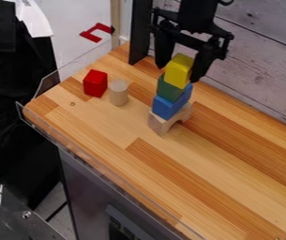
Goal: Remove the yellow cube from the green cube and put it on top of the cylinder
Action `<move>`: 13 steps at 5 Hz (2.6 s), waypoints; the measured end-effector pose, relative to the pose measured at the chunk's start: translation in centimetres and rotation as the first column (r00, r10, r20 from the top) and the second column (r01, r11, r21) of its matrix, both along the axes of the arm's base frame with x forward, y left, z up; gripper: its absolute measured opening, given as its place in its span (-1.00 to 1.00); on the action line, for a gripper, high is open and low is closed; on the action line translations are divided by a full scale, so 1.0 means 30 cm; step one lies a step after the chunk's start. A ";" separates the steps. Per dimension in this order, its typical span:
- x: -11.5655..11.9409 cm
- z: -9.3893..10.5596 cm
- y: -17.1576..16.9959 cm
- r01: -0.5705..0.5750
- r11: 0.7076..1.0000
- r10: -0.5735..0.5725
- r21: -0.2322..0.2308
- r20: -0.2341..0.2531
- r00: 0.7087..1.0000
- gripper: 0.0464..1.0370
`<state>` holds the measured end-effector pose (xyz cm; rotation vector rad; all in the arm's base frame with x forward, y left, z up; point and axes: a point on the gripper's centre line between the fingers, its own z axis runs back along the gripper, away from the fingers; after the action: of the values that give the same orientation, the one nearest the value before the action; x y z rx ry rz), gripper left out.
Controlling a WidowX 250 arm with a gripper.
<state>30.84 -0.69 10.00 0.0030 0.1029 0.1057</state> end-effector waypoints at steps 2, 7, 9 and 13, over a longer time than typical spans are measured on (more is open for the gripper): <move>-0.007 0.000 0.020 -0.044 0.999 0.044 -0.009 0.007 0.999 0.04; -0.008 0.008 0.306 -0.269 0.963 0.267 0.013 0.081 0.960 0.04; -0.007 -0.074 0.327 -0.307 0.951 0.308 -0.026 0.028 0.951 0.04; -0.026 -0.131 0.340 -0.313 0.949 0.313 -0.043 -0.022 0.950 0.04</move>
<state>30.07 9.50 6.07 -0.0592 0.1202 0.4215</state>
